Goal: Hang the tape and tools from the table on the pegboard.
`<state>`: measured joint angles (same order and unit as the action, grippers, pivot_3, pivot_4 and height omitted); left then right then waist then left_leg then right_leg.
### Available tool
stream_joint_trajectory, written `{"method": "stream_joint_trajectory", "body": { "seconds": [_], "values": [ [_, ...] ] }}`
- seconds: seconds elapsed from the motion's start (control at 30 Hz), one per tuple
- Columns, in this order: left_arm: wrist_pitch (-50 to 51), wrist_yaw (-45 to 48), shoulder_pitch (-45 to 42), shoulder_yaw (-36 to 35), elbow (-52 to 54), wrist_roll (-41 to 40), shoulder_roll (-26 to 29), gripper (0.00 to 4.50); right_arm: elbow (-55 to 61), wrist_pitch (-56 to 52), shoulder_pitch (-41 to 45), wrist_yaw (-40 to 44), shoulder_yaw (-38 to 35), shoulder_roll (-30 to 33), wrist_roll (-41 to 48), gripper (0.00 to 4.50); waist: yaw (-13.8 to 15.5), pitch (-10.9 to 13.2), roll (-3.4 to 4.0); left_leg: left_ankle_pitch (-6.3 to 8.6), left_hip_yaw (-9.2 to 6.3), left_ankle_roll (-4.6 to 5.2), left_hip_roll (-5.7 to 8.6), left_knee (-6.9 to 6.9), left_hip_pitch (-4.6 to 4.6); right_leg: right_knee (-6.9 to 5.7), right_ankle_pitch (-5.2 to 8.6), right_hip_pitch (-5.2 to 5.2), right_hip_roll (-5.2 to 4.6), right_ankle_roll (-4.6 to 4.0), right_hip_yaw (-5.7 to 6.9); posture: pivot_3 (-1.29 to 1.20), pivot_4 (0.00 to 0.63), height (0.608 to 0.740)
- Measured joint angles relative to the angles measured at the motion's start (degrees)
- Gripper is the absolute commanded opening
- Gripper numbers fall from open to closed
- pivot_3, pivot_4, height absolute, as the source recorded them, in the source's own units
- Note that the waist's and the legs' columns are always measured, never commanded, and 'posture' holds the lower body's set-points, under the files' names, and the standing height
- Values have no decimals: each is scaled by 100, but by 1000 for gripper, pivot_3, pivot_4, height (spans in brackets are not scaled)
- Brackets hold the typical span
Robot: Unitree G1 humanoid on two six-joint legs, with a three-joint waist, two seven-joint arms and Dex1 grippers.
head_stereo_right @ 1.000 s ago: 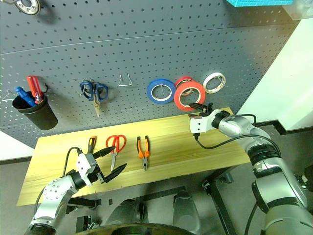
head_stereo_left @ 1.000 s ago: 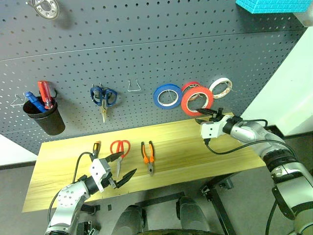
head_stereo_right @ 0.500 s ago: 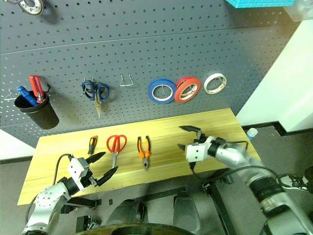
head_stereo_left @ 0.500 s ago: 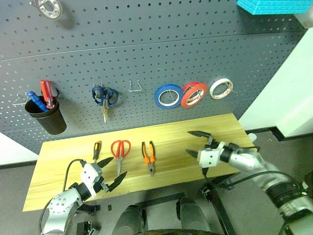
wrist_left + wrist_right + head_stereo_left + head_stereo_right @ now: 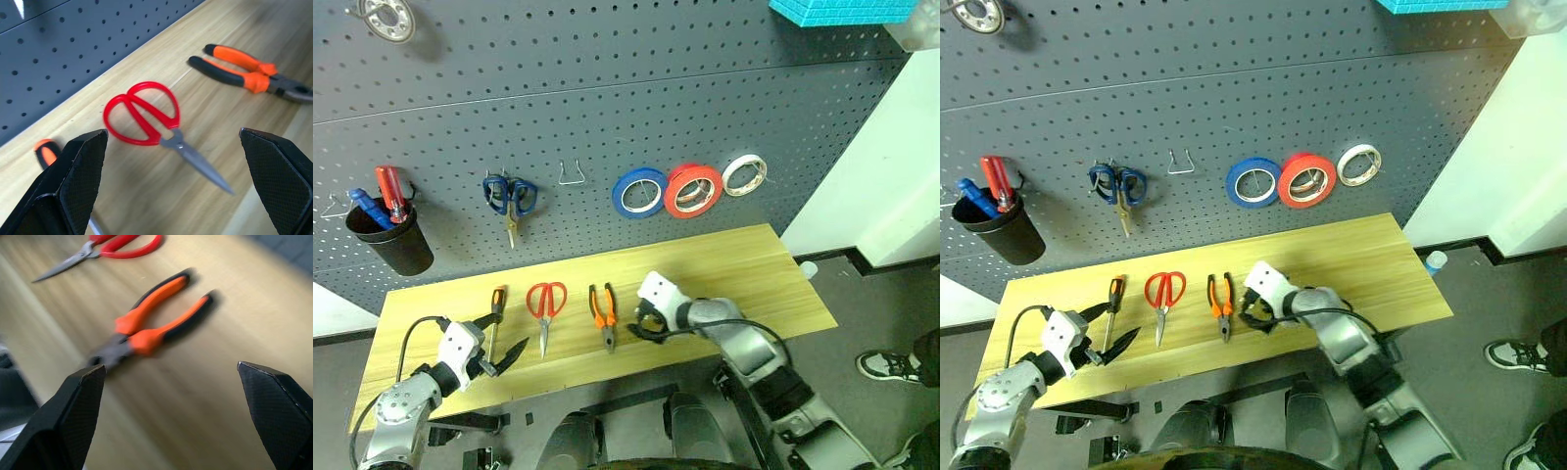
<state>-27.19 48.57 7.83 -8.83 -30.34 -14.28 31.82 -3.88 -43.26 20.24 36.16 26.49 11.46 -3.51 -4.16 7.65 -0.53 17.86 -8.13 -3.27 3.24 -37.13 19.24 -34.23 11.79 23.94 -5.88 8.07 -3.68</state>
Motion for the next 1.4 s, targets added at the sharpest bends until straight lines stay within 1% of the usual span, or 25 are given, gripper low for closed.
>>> {"method": "stream_joint_trajectory", "body": {
  "seconds": [0.07,0.13,0.2,0.3,0.37,0.5,0.6,0.73,0.83,0.93,1.1,1.23,1.4],
  "values": [
    [-23,103,18,-37,-55,-17,46,4500,-128,-581,241,-155,-18,-402,54,4478,2,2,2,-1,0,-1,0,-1,26,-3,-6,35,1,-7,0,-112,131,738],
    [-70,273,63,-85,-55,-59,92,4500,-319,-1047,430,-335,-116,-843,162,4478,3,3,4,-1,0,-1,-3,6,26,-2,-6,38,2,-8,0,-106,138,738],
    [-96,428,128,-96,-60,-76,167,4500,-509,-1271,531,-558,-143,-1163,207,4478,5,6,8,0,0,-1,-3,9,27,-1,-6,40,2,-8,0,-103,141,738],
    [-153,605,249,-95,-172,-3,316,4500,-924,-1389,599,-939,-258,-1472,202,4478,0,18,29,0,2,-1,-3,10,26,-1,-5,40,2,-7,0,-102,145,738],
    [-186,674,296,-95,-270,11,361,4500,-1243,-1386,682,-1174,-305,-1571,192,4478,-3,25,38,0,3,-1,-3,9,26,-2,-5,40,2,-7,0,-106,152,738],
    [-213,794,319,-97,-344,7,395,4500,-1931,-1162,936,-1713,-443,-1915,104,4478,-57,31,43,0,2,-1,-6,10,24,-6,-5,40,6,-7,1,-110,158,738],
    [-223,883,320,-105,-357,0,413,4500,-2306,-902,1012,-2044,-557,-1934,98,4478,-107,35,46,0,1,-1,-6,10,26,-1,-4,39,6,-6,1,-113,160,738],
    [-220,988,326,-107,-365,-13,413,4500,-2782,-855,1071,-2362,-851,-1936,161,4478,-215,44,50,0,0,0,-7,13,25,-4,-4,43,7,-6,1,-113,161,738],
    [-209,1024,346,-107,-335,-21,413,4500,-2947,-792,1114,-2487,-1029,-1936,323,4478,-310,50,59,0,-1,0,-8,14,24,-6,-4,42,7,-6,0,-113,160,738],
    [-187,1051,358,-107,-310,-49,412,4500,-3083,-688,1166,-2565,-1137,-1936,465,4478,-336,50,60,0,-1,0,-8,14,22,-6,-4,40,7,-5,0,-108,162,738],
    [-118,1060,386,-110,-234,-99,411,4500,-3168,-479,1177,-2510,-1017,-1935,497,4478,-337,51,60,0,-2,0,-8,14,22,-6,-3,41,8,-4,0,-106,163,738],
    [-74,1051,425,-125,-195,-124,411,4500,-3074,-484,1177,-2272,-854,-1933,555,4478,-337,68,59,1,-2,1,-9,14,23,-5,-3,42,8,-3,0,-106,163,738],
    [-61,1046,503,-154,-129,-135,411,4500,-2493,-618,1176,-1829,-495,-1929,666,4478,-328,92,59,1,-3,1,-10,15,27,-5,-2,47,8,-2,0,-107,162,738]
  ]
}}
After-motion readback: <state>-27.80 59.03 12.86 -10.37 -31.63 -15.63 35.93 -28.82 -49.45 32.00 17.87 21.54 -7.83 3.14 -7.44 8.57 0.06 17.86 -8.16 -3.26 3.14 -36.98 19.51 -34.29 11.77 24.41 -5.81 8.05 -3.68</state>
